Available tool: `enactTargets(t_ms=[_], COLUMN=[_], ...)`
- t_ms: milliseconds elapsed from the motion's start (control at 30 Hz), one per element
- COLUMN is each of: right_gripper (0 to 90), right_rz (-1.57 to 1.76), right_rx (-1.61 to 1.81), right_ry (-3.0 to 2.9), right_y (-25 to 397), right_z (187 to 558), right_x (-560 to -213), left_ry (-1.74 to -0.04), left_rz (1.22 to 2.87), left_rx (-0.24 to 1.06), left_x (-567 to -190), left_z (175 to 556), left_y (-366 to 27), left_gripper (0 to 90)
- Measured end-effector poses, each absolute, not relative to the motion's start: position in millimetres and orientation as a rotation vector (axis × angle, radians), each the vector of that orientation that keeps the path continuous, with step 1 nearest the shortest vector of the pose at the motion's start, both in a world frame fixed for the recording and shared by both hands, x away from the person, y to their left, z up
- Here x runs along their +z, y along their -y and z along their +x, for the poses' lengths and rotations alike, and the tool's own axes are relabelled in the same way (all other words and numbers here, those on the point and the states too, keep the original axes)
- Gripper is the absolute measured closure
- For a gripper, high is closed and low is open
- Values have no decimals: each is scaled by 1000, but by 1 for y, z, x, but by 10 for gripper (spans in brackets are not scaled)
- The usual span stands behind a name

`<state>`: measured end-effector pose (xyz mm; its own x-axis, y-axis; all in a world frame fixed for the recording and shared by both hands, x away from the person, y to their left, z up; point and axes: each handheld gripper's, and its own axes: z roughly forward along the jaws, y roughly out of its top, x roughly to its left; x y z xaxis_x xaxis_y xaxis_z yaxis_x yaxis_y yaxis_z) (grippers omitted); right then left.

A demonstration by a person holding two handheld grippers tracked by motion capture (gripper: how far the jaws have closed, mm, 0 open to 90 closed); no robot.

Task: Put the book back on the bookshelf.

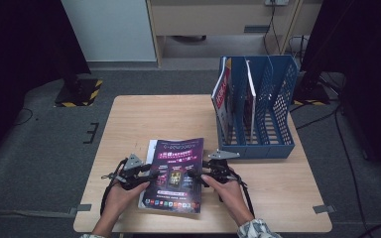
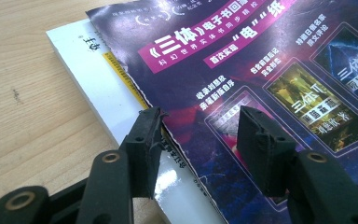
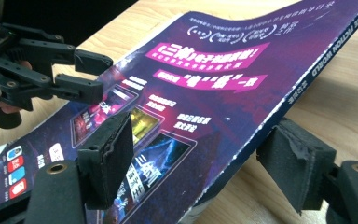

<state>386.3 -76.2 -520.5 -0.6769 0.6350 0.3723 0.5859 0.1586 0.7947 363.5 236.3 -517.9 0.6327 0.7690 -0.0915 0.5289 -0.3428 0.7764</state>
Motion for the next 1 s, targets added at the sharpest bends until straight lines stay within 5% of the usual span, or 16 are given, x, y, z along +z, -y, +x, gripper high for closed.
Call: enactTargets(t_ms=[1000], right_gripper=[311], right_rz=[1197], right_rx=[1499], right_ry=[-2415], right_y=[61], right_z=[402], right_x=[-492], left_ry=[-1014], left_rz=[2008], left_rx=[378], left_x=[-520], left_z=[362], left_y=[-236], left_gripper=[480])
